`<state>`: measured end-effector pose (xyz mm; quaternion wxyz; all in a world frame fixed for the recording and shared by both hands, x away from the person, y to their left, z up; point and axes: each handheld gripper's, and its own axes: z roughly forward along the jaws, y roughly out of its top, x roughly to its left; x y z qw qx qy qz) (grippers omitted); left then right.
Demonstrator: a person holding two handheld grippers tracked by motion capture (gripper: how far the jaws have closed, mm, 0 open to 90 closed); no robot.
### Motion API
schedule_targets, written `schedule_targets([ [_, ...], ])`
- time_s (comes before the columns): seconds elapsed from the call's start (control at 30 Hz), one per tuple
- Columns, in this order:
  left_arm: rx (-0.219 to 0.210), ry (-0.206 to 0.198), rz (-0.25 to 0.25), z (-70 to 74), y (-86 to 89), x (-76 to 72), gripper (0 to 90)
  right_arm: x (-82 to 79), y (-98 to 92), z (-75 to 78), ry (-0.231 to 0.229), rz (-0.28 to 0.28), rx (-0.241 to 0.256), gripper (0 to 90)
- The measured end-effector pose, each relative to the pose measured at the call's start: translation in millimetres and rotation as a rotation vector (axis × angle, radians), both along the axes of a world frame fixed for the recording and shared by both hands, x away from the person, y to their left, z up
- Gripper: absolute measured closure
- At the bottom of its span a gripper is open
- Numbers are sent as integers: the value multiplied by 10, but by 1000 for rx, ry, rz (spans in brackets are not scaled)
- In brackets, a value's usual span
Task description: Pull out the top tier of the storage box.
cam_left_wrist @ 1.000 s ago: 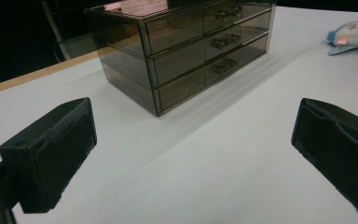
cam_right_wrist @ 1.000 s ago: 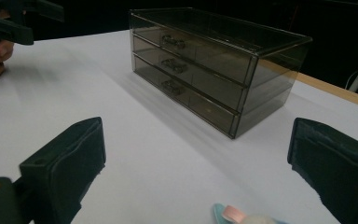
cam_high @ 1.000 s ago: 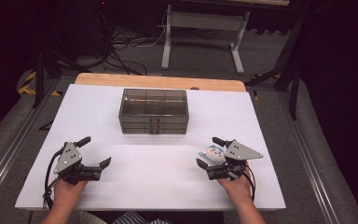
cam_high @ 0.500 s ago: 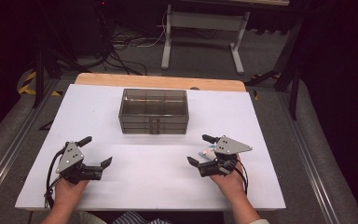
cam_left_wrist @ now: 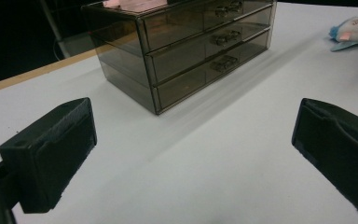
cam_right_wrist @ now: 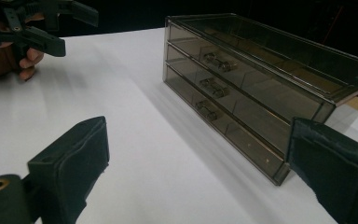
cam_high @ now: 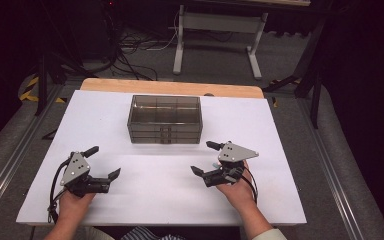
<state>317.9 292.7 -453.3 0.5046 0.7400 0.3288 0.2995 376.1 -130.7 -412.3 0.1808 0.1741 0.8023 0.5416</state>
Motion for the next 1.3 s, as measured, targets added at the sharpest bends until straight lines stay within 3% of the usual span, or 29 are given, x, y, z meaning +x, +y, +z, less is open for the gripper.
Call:
schedule_targets([
  [0.57,-2,1,-2,0,-5,1,8,71,160,30,-11,32,-38,65],
  [0.73,-2,-2,-1,0,-5,1,9,55,199,60,-60,12,-73,62],
  [0.87,-3,-2,1,1,-5,0,8,25,277,88,-126,-11,-159,78],
  [1.1,-1,-4,-1,1,-3,3,8,-2,358,125,-207,-39,-228,115],
  [1.23,-6,2,-2,0,-8,0,9,-31,438,170,-288,-64,-300,149],
  [1.3,-3,-1,-2,0,-10,1,8,-37,459,174,-298,-69,-308,154],
])
